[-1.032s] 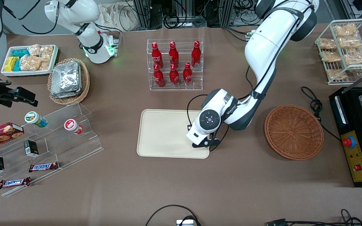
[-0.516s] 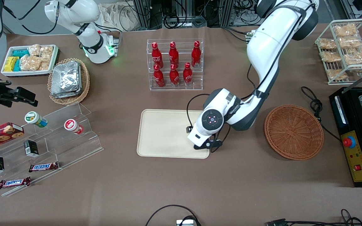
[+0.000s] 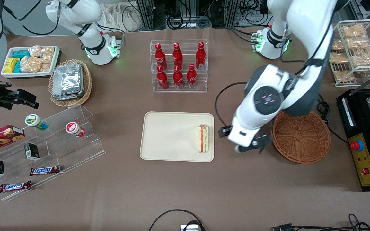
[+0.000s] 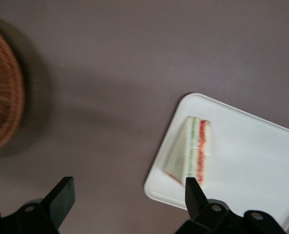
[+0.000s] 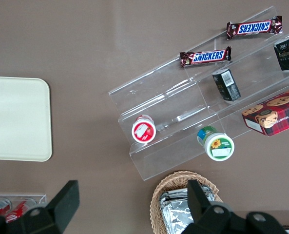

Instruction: Place sandwich from basket to tray

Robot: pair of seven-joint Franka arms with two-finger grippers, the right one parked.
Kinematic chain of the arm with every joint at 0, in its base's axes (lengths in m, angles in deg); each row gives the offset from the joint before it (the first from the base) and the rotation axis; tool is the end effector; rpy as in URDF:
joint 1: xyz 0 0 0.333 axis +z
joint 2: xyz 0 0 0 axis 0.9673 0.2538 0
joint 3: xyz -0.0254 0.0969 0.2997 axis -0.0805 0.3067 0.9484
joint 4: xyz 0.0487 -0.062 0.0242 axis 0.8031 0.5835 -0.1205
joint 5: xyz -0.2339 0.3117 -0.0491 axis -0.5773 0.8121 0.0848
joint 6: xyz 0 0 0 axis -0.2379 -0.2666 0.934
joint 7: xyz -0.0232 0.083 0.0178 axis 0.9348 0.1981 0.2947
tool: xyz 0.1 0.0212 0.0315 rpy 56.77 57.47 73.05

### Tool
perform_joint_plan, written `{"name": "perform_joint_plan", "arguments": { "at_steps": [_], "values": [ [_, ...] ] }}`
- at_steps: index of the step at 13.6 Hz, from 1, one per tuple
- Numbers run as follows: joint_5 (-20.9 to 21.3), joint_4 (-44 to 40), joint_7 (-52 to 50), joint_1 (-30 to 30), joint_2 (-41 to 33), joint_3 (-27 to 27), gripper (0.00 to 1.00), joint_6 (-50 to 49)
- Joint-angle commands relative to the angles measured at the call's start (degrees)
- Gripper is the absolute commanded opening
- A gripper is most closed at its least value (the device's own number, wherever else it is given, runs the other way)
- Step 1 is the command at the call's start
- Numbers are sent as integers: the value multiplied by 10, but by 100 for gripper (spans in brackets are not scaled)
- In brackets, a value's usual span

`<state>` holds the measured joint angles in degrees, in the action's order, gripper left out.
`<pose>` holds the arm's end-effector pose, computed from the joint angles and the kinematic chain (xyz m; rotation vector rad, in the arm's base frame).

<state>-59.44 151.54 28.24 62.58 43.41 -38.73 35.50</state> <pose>0.6081 -0.2992 0.4379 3.0816 0.4653 -0.1220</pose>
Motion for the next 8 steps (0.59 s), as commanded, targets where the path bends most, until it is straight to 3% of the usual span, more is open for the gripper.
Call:
{"name": "perform_joint_plan", "arguments": {
  "at_steps": [1,8],
  "values": [
    [-5,112,65,22,-101,4,100,10],
    [-6,142,311,30,-157,157,100,-52]
  ]
}}
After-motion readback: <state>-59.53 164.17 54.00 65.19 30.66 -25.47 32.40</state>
